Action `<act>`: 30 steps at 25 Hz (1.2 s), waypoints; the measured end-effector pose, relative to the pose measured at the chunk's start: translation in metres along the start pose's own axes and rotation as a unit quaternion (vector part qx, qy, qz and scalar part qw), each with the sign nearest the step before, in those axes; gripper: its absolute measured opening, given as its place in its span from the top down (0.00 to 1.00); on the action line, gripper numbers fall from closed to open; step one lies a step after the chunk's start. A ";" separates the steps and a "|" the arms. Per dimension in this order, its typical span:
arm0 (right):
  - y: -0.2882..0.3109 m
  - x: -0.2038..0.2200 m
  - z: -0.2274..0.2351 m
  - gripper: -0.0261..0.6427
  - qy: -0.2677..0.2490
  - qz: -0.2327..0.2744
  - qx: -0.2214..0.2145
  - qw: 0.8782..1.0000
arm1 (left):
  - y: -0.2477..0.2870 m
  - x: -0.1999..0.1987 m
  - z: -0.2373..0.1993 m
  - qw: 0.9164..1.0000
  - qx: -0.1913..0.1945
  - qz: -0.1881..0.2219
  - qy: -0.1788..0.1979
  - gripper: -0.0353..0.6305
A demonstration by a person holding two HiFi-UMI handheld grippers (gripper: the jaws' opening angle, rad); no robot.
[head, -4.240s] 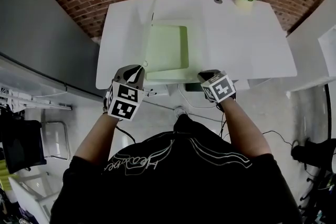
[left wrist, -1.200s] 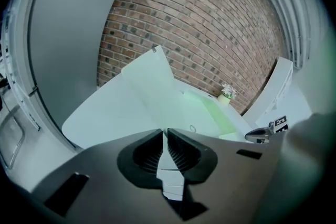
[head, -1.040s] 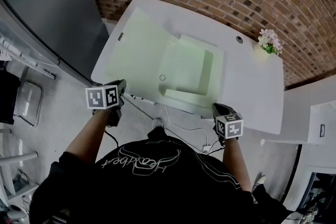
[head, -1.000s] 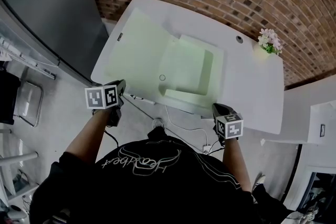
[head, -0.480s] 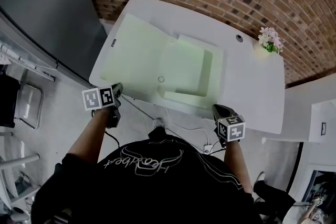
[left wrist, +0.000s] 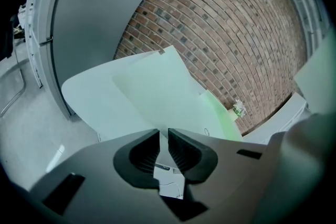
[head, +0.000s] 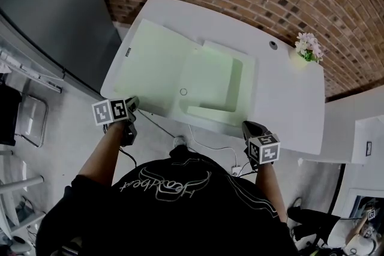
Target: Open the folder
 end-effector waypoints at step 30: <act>-0.044 0.011 -0.007 0.95 0.091 0.136 0.018 0.986 | -0.039 -0.005 0.054 0.988 0.086 0.052 0.118 0.88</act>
Point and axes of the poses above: the fingertips, and each gripper's own axes: y forward along the fingers, z to its right, x out of its underside, the point moved 9 cm from there along -y, backward along the fingers, and after that the axes turned 8 degrees about -z, right-handed, at the moved point
